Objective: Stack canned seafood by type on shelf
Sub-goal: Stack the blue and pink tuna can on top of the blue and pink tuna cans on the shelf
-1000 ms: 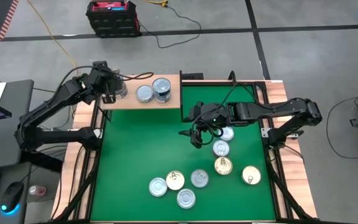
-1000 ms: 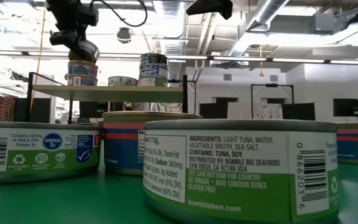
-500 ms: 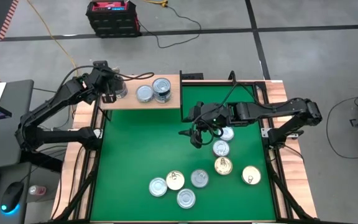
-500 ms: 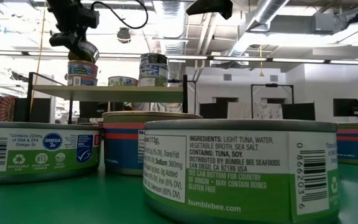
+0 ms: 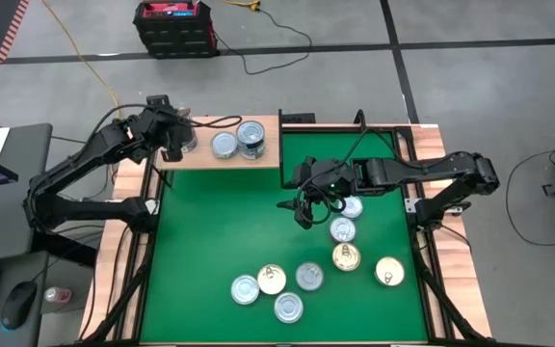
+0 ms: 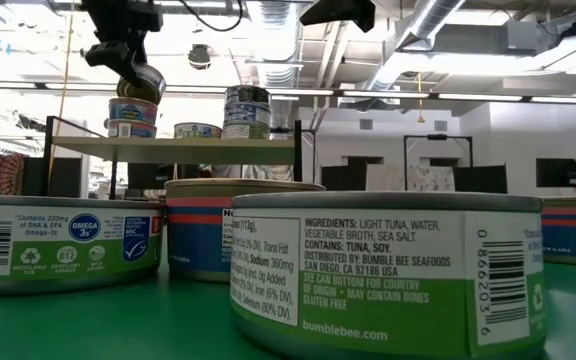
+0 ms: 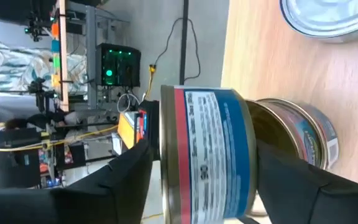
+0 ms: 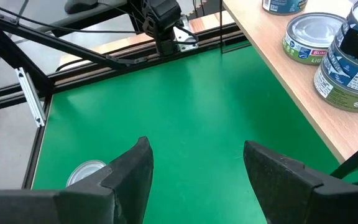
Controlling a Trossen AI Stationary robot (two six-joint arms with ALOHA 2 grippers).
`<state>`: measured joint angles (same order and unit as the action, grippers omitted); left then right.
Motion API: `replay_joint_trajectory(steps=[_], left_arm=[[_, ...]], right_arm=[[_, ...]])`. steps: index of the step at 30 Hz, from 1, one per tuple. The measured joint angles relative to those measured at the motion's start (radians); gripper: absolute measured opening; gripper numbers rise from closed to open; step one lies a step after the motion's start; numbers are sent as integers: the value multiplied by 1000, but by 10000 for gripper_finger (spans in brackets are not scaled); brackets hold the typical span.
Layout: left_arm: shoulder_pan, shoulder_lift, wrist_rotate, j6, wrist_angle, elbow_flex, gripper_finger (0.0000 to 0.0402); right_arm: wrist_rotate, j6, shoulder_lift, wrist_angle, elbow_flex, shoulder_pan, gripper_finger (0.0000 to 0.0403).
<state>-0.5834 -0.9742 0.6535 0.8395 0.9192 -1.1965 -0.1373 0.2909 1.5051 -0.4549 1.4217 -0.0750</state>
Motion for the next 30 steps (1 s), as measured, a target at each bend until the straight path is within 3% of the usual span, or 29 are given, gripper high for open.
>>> replay_joint_trajectory(steps=[8, 22, 27, 30], left_arm=[[0, -1, -61, -89, 144, -59, 269], [-14, -5, -70, -114, 172, -67, 269], [42, -7, -163, -213, 172, -162, 263], [115, -7, -294, -293, 200, -218, 256]], right_arm=[[0, 17, 0, 35, 0, -3, 276], [2, 35, 0, 74, 0, -4, 276], [53, 72, 0, 22, 0, 1, 276], [115, 76, 0, -48, 0, 13, 276]])
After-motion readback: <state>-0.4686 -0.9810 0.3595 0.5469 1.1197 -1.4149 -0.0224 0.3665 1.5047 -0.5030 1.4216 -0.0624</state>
